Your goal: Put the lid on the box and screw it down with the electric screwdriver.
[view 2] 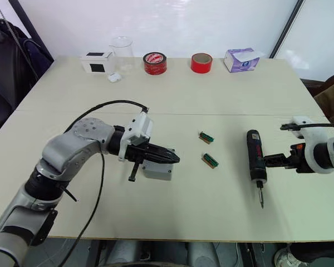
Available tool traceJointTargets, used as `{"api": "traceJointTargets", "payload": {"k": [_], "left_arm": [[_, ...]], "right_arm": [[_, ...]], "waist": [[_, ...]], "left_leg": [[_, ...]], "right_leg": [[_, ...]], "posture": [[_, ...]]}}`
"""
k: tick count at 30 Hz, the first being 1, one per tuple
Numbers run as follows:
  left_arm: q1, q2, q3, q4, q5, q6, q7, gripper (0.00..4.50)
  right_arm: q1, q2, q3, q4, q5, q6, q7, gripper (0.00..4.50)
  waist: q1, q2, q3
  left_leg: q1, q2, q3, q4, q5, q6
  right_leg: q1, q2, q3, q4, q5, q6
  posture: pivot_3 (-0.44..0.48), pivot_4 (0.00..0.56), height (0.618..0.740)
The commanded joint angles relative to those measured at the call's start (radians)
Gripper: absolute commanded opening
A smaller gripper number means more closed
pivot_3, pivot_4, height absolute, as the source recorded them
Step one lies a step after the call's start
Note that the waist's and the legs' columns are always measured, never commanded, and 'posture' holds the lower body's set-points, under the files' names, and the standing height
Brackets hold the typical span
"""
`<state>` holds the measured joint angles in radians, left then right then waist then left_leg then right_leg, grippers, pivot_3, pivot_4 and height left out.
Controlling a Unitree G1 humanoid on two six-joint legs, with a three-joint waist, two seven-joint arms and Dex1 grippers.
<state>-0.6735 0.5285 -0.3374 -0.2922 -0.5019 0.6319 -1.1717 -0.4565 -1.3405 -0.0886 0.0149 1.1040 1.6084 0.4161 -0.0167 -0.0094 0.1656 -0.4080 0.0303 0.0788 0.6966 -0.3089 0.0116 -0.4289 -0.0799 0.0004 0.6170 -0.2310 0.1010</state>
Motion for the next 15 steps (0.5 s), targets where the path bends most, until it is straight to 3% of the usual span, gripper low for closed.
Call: {"api": "traceJointTargets", "payload": {"k": [1, 7, 15], "left_arm": [[0.016, -0.012, -0.002, -0.016, 0.011, -0.031, 0.006, 0.00], [0.045, 0.001, -0.007, -0.054, 0.025, -0.020, 0.019, 0.00], [0.082, 0.025, 0.015, -0.089, 0.024, 0.012, 0.064, 0.00]], "right_arm": [[-0.073, -0.037, 0.095, 0.049, 0.039, 0.006, 0.019, 4.46], [-0.236, 0.041, 0.263, 0.158, -0.076, 0.006, 0.060, 4.46], [-0.332, 0.124, 0.433, 0.221, -0.260, 0.006, 0.172, 4.46]], "waist": [[0.002, 0.000, 0.000], [0.005, 0.000, 0.000], [0.007, 0.000, 0.000]], "left_leg": [[0.000, 0.000, 0.000, 0.000, 0.000, 0.000], [-0.001, 0.000, 0.000, 0.000, 0.000, 0.000], [-0.002, 0.000, 0.000, 0.000, 0.000, 0.000]], "right_leg": [[0.000, 0.000, 0.000, 0.000, 0.000, 0.000], [0.000, 0.000, 0.000, -0.001, 0.000, 0.000], [0.000, -0.001, 0.000, -0.001, 0.000, 0.000]], "posture": [[0.000, 0.150, 0.740], [0.000, 0.150, 0.740], [0.000, 0.150, 0.740]]}}
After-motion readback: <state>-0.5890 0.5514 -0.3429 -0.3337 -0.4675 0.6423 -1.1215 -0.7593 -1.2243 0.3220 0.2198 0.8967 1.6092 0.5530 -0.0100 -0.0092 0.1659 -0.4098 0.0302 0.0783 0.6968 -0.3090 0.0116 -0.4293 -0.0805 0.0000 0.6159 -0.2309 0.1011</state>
